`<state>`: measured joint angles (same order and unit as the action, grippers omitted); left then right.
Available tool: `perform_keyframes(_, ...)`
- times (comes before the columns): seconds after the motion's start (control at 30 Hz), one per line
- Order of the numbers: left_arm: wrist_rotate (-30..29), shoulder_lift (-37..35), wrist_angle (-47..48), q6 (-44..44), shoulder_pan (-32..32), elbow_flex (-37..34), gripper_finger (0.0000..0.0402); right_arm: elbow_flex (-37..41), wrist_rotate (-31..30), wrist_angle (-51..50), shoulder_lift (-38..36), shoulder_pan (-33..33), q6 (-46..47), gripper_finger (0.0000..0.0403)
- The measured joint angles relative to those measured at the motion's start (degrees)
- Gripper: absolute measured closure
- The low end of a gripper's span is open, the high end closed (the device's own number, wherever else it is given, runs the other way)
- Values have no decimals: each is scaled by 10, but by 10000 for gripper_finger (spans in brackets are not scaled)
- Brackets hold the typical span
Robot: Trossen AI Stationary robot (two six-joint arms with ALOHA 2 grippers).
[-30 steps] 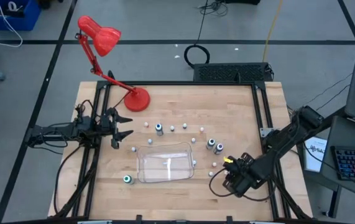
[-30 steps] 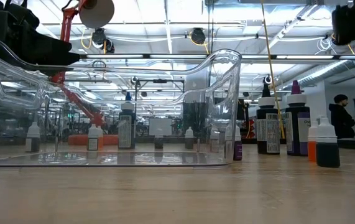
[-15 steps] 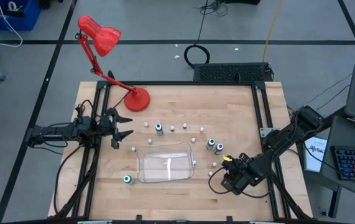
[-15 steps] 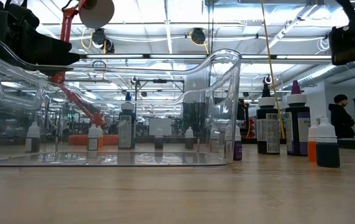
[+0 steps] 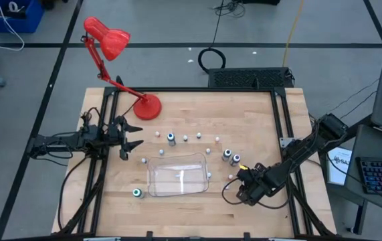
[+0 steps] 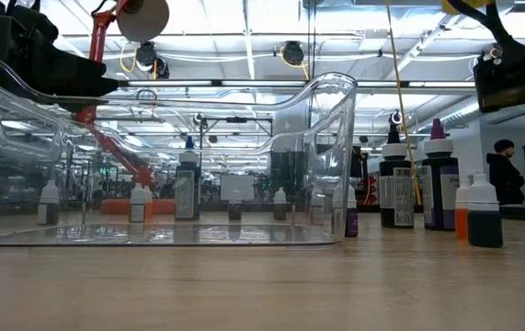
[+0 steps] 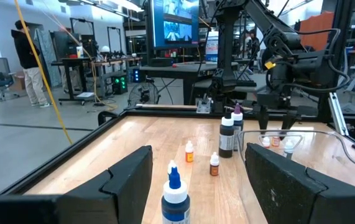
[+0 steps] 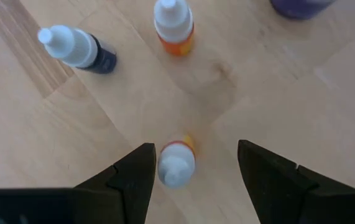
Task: Pick & Place food coloring
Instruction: Put the bottom small orange food coloring into the bin
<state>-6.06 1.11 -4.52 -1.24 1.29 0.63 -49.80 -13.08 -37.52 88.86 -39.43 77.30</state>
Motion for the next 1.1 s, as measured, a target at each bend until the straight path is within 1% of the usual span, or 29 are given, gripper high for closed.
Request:
perform_keyframes(0.17,0,0,0,0,0,0,144,0,9,0,0,0,0,196)
perform_keyframes(0.43,0,0,0,0,0,0,144,0,11,0,0,1,-2,257)
perform_keyframes(0.57,0,0,0,0,0,0,144,0,11,0,-1,1,-4,269)
perform_keyframes(0.7,0,0,0,0,0,0,144,0,12,8,-2,1,-5,269)
perform_keyframes(0.97,0,0,0,0,0,0,144,0,11,9,-2,7,-13,244)
perform_keyframes(1.1,0,0,0,0,0,0,144,0,11,9,-2,14,-17,239)
